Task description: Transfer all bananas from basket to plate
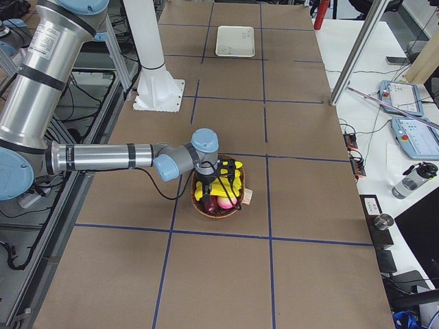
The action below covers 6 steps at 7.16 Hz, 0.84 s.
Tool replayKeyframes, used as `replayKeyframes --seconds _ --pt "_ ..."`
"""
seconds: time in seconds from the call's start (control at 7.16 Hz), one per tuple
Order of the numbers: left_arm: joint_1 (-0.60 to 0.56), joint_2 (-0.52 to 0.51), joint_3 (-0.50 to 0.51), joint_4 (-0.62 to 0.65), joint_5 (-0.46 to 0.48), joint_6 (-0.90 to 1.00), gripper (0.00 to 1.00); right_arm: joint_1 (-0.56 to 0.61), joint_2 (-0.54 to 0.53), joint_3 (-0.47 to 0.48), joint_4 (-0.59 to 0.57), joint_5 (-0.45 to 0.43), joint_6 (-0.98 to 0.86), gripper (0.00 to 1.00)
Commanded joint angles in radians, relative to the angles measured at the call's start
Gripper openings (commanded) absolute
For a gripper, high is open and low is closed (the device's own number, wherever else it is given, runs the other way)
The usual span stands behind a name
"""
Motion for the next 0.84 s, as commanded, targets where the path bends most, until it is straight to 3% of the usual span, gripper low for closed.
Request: replayKeyframes --seconds 0.0,0.7 --pt "0.000 0.001 0.002 -0.001 0.000 0.000 1.00 -0.017 0.001 -0.003 0.002 0.000 -0.002 0.88" --pt "0.000 0.001 0.001 -0.001 0.000 0.000 1.00 -0.028 0.017 -0.006 0.001 0.000 -0.002 0.82"
